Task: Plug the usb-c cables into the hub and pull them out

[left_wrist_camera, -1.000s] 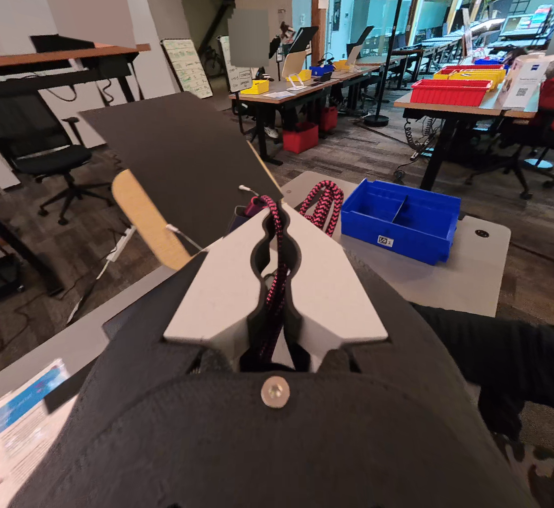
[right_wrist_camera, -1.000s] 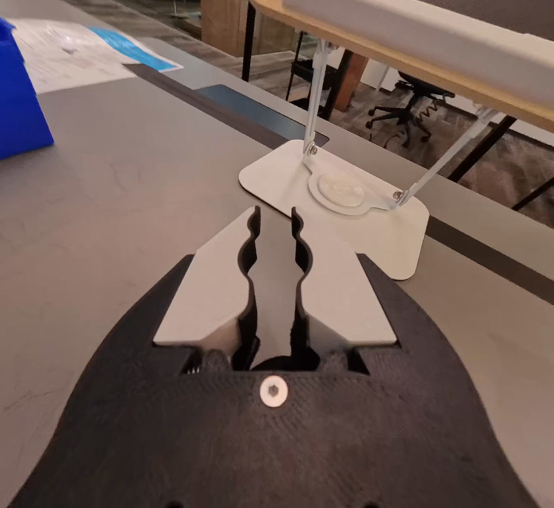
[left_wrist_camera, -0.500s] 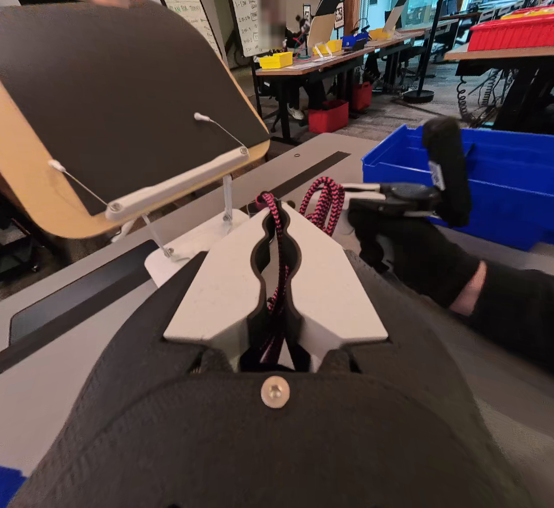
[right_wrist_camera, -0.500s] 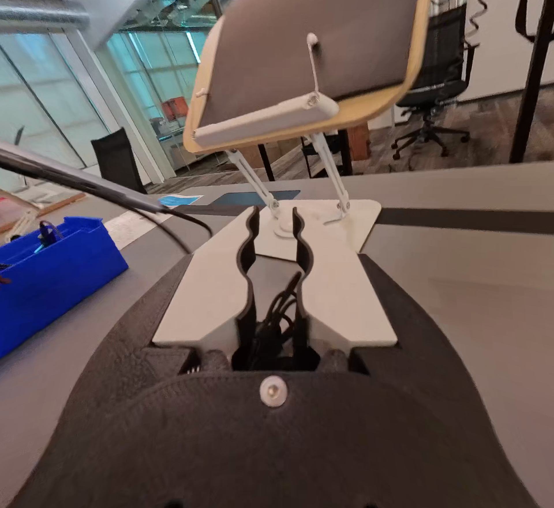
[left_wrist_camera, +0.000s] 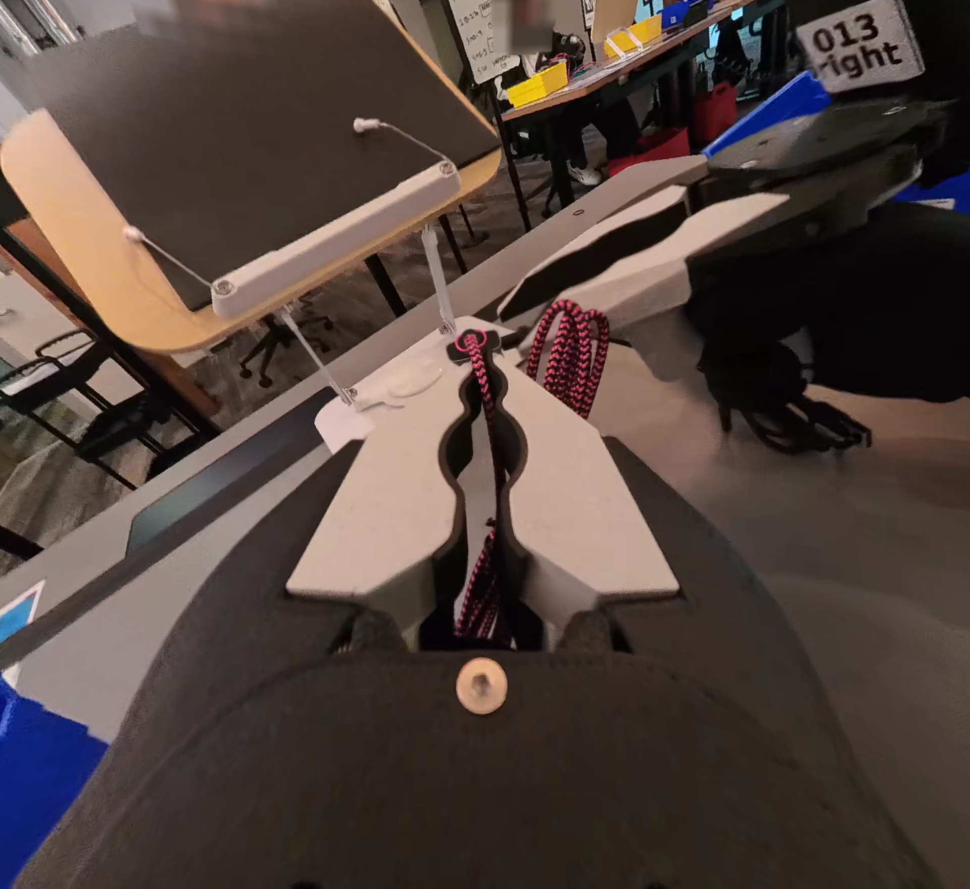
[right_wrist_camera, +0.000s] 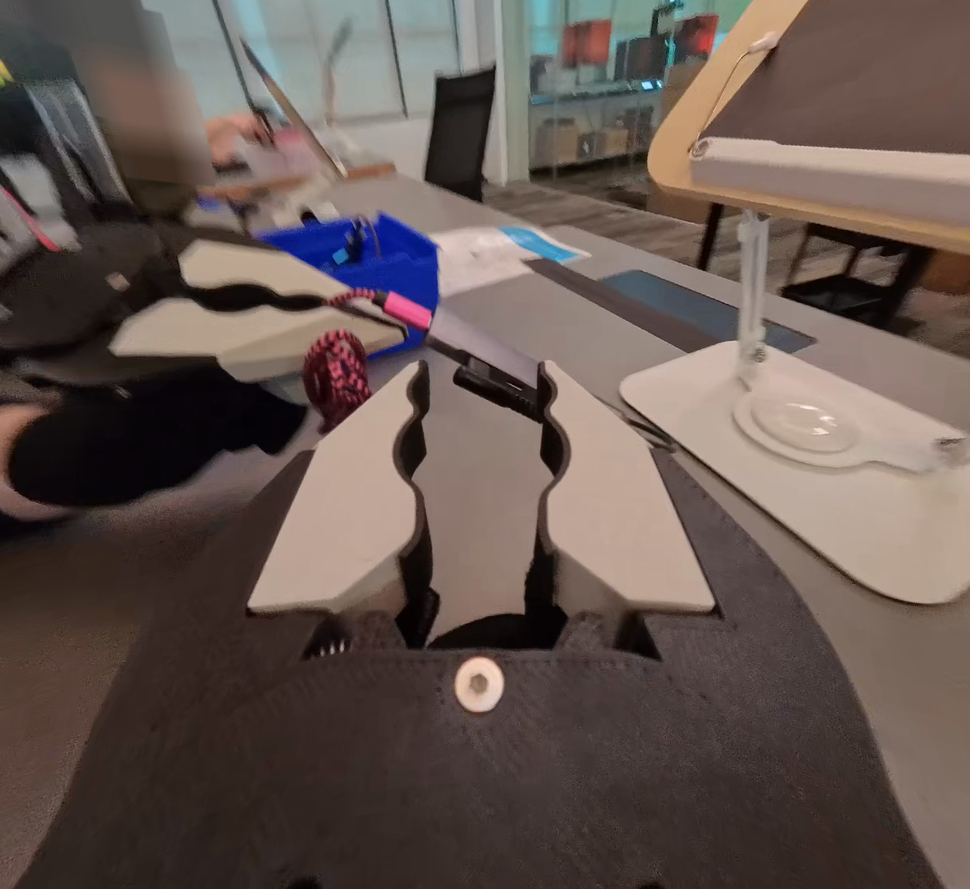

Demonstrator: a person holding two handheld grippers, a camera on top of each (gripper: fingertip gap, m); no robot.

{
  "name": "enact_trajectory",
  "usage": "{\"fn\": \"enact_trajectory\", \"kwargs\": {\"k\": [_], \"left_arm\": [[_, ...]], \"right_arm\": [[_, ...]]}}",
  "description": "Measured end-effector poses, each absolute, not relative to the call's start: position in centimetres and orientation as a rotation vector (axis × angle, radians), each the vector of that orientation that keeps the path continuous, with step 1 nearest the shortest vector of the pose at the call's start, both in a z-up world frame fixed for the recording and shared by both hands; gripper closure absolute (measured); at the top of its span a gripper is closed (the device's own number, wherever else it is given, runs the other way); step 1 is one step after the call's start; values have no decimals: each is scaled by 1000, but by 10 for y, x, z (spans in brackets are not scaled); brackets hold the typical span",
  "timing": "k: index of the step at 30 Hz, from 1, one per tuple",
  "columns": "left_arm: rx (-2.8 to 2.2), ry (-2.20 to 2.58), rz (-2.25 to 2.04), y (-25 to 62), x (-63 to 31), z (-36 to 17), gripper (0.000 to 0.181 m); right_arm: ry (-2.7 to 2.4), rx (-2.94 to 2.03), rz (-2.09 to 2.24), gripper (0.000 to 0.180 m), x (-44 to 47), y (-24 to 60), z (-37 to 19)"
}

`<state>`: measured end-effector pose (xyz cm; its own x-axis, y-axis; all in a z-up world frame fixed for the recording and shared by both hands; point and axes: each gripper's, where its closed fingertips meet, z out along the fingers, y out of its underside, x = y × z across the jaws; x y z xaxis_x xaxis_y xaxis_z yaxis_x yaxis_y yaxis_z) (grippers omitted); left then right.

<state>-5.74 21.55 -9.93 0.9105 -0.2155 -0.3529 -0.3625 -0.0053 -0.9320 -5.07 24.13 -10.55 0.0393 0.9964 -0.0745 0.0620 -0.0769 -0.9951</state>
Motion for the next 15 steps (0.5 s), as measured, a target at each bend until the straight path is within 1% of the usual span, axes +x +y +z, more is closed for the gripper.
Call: {"fn": "enact_trajectory", "kwargs": {"k": [2,5,6,11,12,13,14,15], "left_arm": [[-1599,439,131,215,-62,-104,181],[-1621,407,70,213,-63,-111,181],[-1629,397,48,213,-63,-113,181],[-1689,372,-88,209,-61,-121,181],[-1692,374,-145,206,-58,-119,174],[-1708,372,-217,201,-53,-116,159],[-1723,339,-293,197,-51,-111,133],[-1730,319,-373,191,-47,-103,117]], "right_arm": [[-1308,-1300,1014,142,-54,239,-120],[-1355,-1263,766,158,-57,246,-130],[-1380,-1248,706,165,-59,246,-134],[-1459,-1138,469,172,-61,245,-140],[-1482,-1104,431,174,-61,243,-140],[-1500,-1070,384,175,-61,242,-139],[-1513,-1048,343,175,-60,241,-139],[-1520,-1028,304,175,-60,241,-138]]}}
